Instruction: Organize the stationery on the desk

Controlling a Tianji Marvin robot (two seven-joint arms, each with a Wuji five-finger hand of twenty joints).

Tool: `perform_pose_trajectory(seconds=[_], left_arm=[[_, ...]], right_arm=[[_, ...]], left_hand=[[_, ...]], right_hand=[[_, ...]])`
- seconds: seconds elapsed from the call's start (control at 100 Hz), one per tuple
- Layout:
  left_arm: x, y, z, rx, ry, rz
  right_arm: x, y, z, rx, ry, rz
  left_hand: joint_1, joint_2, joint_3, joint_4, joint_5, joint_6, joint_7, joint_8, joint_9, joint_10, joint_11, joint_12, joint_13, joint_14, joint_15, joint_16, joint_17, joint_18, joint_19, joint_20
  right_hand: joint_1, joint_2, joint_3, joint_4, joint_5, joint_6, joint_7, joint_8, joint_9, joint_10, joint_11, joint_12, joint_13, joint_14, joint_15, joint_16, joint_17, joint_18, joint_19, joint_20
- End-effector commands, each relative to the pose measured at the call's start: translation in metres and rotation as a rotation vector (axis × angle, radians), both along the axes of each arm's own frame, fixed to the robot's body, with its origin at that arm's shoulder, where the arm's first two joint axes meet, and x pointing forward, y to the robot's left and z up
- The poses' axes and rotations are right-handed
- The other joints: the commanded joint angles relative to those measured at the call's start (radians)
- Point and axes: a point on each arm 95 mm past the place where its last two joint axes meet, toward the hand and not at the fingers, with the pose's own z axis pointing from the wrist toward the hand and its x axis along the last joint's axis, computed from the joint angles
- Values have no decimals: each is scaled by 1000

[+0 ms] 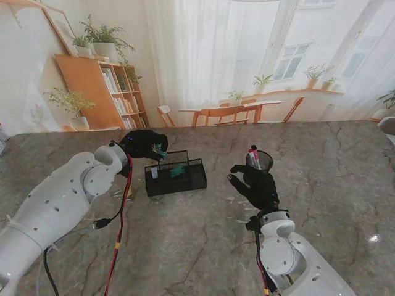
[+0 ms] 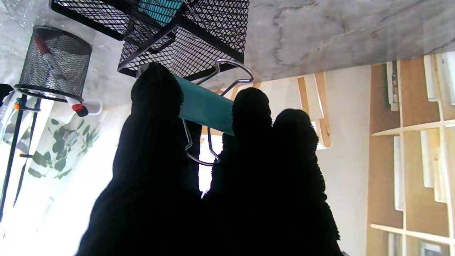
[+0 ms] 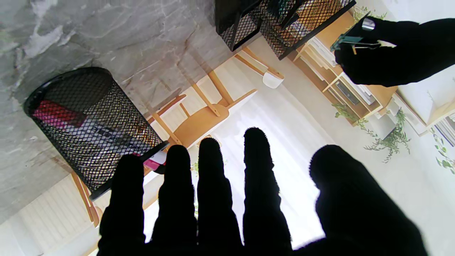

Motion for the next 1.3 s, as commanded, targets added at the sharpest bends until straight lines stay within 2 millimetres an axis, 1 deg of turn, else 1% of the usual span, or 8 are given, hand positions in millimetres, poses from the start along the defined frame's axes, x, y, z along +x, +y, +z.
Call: perform_pose_trajectory(seconds=[0.0, 0.48, 0.77, 0.9, 0.97, 1.12, 1.22, 1.29], left_arm=[[4, -9, 4, -12, -1, -12], [19, -22, -5, 75, 33, -87], [24, -24, -9, 99, 70, -105], [24, -25, -11, 109, 78, -118], [23, -25, -12, 112, 79, -124], [21, -26, -11, 107, 75, -134], [18, -27, -8, 108, 65, -141], [16, -28, -6, 112, 58, -143]], right_arm=[[0, 1, -3, -2, 18, 9], [3, 4, -5, 4, 31, 25], [3, 5, -6, 5, 31, 25], [3, 5, -6, 4, 31, 23], [3, 4, -6, 3, 31, 23], [3, 4, -6, 3, 31, 23], [3, 4, -6, 2, 29, 23], [3, 4, -6, 3, 29, 22]], left_hand=[[125, 67, 155, 44, 10, 25, 20, 20, 138, -105, 188, 58, -38, -47, 45, 21, -9, -35, 54, 48], [136, 143, 61, 30, 4, -9, -104, 38, 70, -158, 259, 64, -101, -29, 74, 50, -96, -20, 90, 63], [83, 147, 51, 23, -48, 8, -323, 71, -25, -145, 268, 12, -159, 6, 43, 55, -146, -1, 73, 77], [44, 190, 47, 23, -70, 17, -462, 103, -123, -134, 217, -117, -217, 24, -13, 45, -185, 13, 47, 91], [24, 216, 45, 25, -80, 22, -522, 116, -168, -131, 213, -282, -246, 34, -45, 37, -212, 26, 29, 102], [-8, 256, 42, 29, -96, 32, -581, 105, -208, -124, 151, -330, -287, 48, -101, 15, -255, 51, -3, 104], [-48, 293, 41, 38, -119, 43, -657, 36, -240, -117, 85, -380, -329, 62, -199, -39, -307, 101, -78, 92], [-74, 304, 40, 37, -158, 48, -720, -9, -294, -109, 1, -452, -390, 78, -348, -141, -398, 178, -207, 48]], right_hand=[[1, 30, -14, -3, 17, 2, 5, 22, 7, 1, 16, 17, 2, 4, 0, 13, -4, 4, 20, 16], [0, 29, -14, -3, 17, 2, 5, 21, 6, 0, 15, 17, 1, 4, 0, 13, -5, 3, 19, 16], [-1, 30, -13, -3, 17, 2, 5, 22, 7, 1, 16, 17, 3, 5, 0, 13, -5, 4, 19, 16], [0, 29, -13, -3, 17, 2, 5, 21, 7, 0, 16, 17, 3, 3, 0, 13, -5, 4, 19, 16], [0, 30, -13, -3, 17, 1, 5, 22, 7, 0, 16, 17, 3, 4, 0, 13, -5, 4, 19, 17], [-1, 29, -13, -3, 17, 1, 5, 22, 8, 1, 16, 17, 3, 3, 0, 13, -5, 4, 19, 17], [-1, 30, -13, -3, 16, 1, 4, 21, 7, 0, 16, 17, 2, 3, 0, 13, -4, 5, 19, 17], [0, 29, -13, -3, 17, 2, 5, 21, 7, 2, 16, 17, 2, 3, 0, 13, -5, 4, 19, 17]])
